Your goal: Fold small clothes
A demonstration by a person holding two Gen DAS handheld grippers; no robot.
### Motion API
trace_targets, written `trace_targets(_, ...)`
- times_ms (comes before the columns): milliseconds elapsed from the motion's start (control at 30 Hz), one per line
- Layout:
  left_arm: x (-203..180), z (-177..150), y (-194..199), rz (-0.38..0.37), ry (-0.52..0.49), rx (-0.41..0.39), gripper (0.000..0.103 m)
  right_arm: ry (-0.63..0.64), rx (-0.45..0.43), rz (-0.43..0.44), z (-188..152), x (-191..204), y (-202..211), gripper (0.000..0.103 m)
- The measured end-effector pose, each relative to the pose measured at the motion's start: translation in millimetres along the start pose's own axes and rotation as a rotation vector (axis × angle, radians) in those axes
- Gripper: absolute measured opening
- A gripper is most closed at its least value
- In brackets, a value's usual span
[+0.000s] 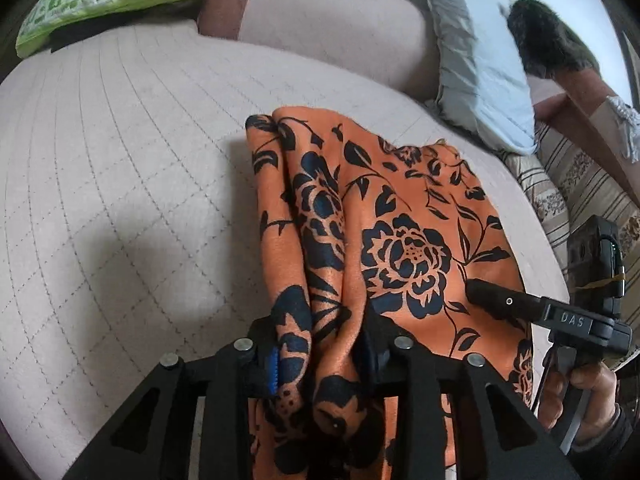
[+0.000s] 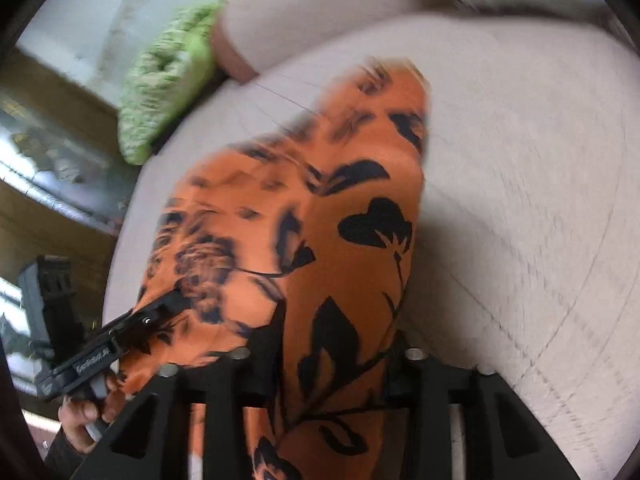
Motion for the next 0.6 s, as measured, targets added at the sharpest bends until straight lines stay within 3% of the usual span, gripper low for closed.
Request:
trace_targets(67,-1.9,2.7,6.5,0.013,-0.015,0.004,0.037,-0.033,-0.018,0.034,1.1,-2.8,2.0,0.051)
trace_targets(200,2.3,3.3,33.4,0.038,-0.008,-0.044,0.045,0.061,-0.036,-0.065,7.0,12.1,26.3,0.054)
trace_targets(267,0.8,3.1,61.0,0.079,-0.029,-0.115,0.066,0.084,-0.089,-0.114,3.8,20.4,48.1,0.056)
trace_targets(400,-8.9,0.6,79.5,0.207,-0.095,-0.195,0.072,0.207,-0.246,-0.148,-16.6,57.7,96.6,0.057)
trace_targets(533,-11.8,-11.5,50.0,0.301,-0.156,-0.118,0.072,0.253,-0.262,-0.139,-37.4,80.6,87.3,0.062)
trace_targets(600,-9.7,-20.4,28.0,0.333,-0.179,-0.061,0.072,0.24,-0.149,-0.175,-47.0,66.8,54.1,0.062)
Point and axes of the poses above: each gripper's, at about its wrist camera, not at the fingertips, and y roughly against the way its jaws point, x to its left, z to its top, the point moved 1 cm from there along -y, roughly the way its jaws point, and after that the axes turned 4 degrees about -x, right-handed, at the moved point
